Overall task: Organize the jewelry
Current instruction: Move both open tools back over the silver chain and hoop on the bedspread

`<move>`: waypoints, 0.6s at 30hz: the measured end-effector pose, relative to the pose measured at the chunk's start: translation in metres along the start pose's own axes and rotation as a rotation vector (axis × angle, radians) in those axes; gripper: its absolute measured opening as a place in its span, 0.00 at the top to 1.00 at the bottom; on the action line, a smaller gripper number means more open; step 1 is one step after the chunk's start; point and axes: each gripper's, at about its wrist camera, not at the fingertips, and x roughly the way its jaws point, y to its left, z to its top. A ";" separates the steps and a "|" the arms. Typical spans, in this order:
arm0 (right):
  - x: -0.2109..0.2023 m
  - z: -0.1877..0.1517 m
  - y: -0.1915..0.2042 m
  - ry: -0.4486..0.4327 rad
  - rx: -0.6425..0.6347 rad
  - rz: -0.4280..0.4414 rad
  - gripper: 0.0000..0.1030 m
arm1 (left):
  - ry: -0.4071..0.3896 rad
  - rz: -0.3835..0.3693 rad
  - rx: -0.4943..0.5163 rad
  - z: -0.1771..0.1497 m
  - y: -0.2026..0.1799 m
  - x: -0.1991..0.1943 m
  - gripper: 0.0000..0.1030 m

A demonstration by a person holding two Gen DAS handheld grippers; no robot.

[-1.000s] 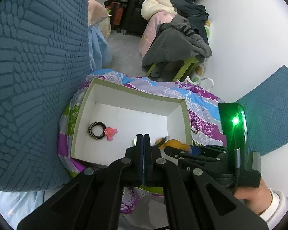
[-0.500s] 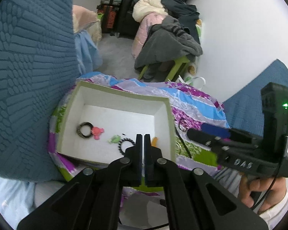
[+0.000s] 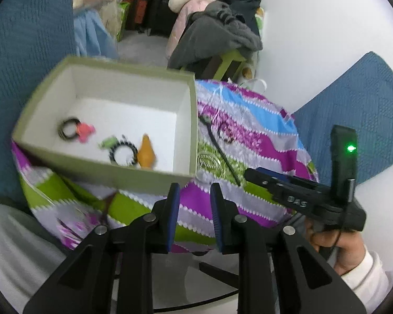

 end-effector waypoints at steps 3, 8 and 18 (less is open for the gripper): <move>0.024 -0.007 -0.008 0.012 -0.012 -0.008 0.73 | 0.019 0.000 -0.037 -0.010 0.002 0.020 0.77; 0.054 -0.007 -0.006 0.026 -0.058 -0.048 0.73 | 0.032 0.028 -0.080 -0.022 0.004 0.047 0.77; 0.079 -0.008 0.029 -0.011 -0.309 -0.260 0.88 | 0.043 0.110 -0.148 -0.026 0.011 0.076 0.76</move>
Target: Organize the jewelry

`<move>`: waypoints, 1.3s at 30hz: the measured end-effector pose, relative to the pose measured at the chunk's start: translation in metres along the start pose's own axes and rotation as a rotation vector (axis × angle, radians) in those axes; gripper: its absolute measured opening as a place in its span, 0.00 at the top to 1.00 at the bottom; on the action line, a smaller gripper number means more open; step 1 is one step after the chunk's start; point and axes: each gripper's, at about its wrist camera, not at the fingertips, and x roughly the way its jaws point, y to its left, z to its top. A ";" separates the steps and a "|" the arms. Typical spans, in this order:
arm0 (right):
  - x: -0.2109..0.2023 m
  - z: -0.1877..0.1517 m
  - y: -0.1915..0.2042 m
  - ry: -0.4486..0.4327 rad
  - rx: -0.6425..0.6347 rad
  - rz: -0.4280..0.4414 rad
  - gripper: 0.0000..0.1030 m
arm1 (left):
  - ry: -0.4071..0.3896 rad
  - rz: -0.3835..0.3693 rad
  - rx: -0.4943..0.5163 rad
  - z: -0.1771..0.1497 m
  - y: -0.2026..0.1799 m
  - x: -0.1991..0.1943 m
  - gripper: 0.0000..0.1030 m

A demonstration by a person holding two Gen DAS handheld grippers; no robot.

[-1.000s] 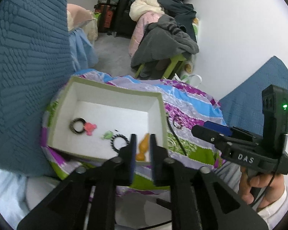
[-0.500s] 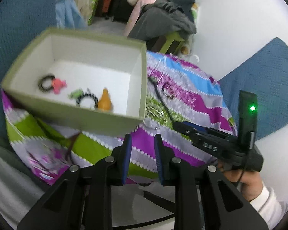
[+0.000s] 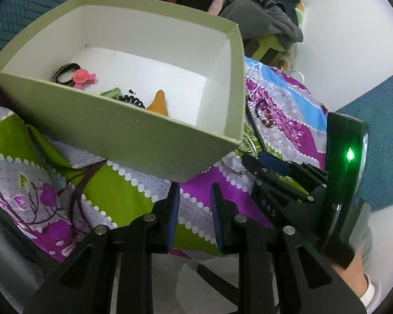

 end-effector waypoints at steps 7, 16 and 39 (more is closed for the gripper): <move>-0.004 -0.002 -0.015 0.009 0.071 0.031 0.96 | 0.000 0.003 -0.001 -0.003 -0.006 0.010 0.57; -0.030 -0.013 -0.040 -0.017 0.132 0.085 0.96 | -0.024 0.006 0.122 -0.008 -0.036 0.013 0.57; -0.058 -0.047 -0.113 -0.033 0.357 0.109 0.96 | -0.006 0.073 0.230 0.017 -0.058 0.049 0.72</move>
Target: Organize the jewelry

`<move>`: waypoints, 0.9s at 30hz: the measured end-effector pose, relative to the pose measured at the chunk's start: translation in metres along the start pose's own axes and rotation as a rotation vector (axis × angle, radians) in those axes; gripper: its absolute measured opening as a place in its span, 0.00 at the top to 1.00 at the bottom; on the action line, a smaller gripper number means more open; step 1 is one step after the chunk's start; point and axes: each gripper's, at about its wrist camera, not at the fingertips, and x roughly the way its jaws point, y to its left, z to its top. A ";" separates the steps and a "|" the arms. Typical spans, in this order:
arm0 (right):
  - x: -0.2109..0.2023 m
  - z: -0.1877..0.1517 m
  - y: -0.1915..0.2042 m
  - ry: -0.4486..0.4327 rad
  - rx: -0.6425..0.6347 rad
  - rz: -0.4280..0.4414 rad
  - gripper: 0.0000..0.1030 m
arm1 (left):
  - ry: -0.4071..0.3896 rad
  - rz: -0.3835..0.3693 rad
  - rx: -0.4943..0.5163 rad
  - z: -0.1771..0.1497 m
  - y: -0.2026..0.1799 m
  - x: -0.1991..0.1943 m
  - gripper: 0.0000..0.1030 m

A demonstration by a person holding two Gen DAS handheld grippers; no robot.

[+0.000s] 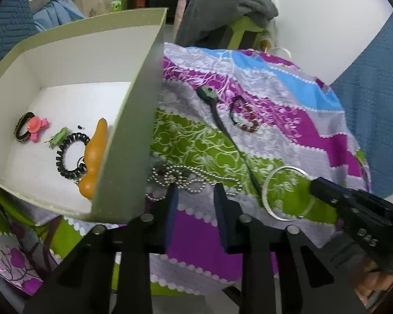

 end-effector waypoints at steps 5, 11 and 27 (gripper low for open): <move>-0.001 0.001 -0.001 -0.001 0.000 -0.001 0.96 | 0.059 0.047 0.002 0.000 -0.002 0.020 0.72; 0.002 -0.002 -0.004 0.017 0.009 0.005 0.96 | 0.038 0.085 -0.032 0.004 -0.007 0.025 0.71; 0.006 -0.003 -0.005 0.036 0.014 0.000 0.96 | -0.036 0.193 -0.054 0.013 -0.027 0.040 0.87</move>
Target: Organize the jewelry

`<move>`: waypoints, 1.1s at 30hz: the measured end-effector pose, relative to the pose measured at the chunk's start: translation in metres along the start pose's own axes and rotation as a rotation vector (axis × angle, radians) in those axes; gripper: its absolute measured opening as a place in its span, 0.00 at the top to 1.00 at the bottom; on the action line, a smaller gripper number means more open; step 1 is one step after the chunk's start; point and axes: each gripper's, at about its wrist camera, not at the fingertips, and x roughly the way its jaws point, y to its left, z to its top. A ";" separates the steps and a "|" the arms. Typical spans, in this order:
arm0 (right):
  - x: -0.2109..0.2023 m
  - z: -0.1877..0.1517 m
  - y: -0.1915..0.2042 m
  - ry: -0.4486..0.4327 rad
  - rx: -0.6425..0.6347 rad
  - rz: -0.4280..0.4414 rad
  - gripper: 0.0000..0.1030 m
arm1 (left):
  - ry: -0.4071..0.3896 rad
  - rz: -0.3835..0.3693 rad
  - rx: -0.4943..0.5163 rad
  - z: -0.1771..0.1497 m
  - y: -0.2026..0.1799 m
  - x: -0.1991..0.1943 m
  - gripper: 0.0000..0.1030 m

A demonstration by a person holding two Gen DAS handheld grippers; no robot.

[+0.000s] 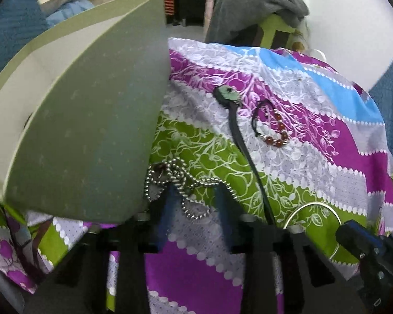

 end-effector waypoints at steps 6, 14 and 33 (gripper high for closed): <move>-0.004 0.005 -0.003 -0.015 0.038 0.029 0.96 | 0.038 -0.049 0.018 0.005 0.002 -0.003 0.94; -0.033 0.022 0.000 -0.064 0.078 0.078 0.98 | -0.002 -0.196 0.020 0.028 0.022 -0.067 0.94; 0.003 0.016 0.009 0.054 0.044 -0.078 0.36 | -0.093 -0.329 0.026 0.073 0.060 -0.160 0.94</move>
